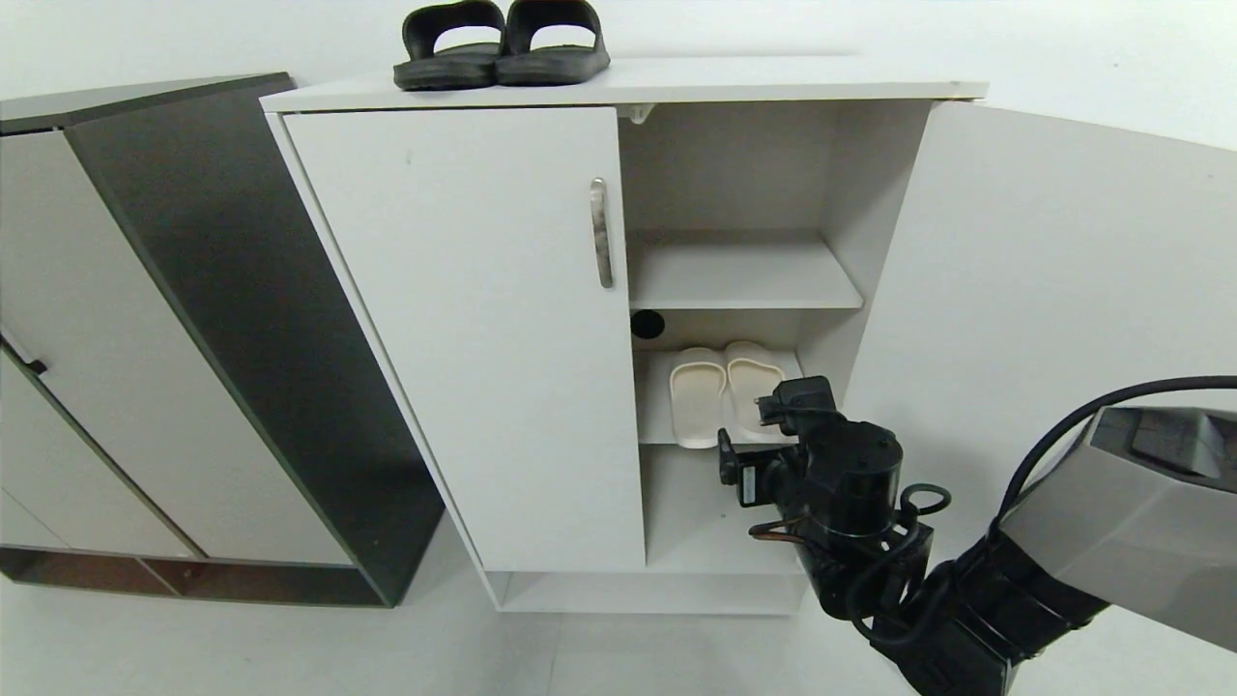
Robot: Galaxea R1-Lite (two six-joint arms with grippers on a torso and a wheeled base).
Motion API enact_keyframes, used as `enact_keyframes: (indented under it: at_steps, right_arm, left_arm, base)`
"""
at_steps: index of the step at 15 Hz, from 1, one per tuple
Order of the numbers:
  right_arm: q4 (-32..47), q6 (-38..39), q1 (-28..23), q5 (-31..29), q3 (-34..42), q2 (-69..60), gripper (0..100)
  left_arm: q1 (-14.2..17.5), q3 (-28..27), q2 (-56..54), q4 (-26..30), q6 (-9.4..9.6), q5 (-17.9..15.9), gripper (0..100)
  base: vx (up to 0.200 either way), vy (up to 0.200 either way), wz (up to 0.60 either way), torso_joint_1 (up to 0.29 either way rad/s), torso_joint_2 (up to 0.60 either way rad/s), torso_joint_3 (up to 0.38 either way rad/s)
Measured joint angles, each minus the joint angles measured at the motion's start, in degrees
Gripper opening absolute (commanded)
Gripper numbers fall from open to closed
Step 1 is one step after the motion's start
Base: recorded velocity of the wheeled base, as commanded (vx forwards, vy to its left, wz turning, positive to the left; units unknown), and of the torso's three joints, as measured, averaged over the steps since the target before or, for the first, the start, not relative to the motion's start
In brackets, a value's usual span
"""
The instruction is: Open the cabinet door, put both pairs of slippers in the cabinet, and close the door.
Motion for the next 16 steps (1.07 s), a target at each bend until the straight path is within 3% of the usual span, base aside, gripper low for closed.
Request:
enact_keyframes:
  at_steps: [16]
  right_arm:
    - [0.0,-2.4,0.3,2.3,3.1,-2.0,100]
  left_arm:
    - [0.0,0.0,0.0,0.0,-0.05,0.0,0]
  base:
    - [0.000,0.200,0.00,0.002,0.00,0.003]
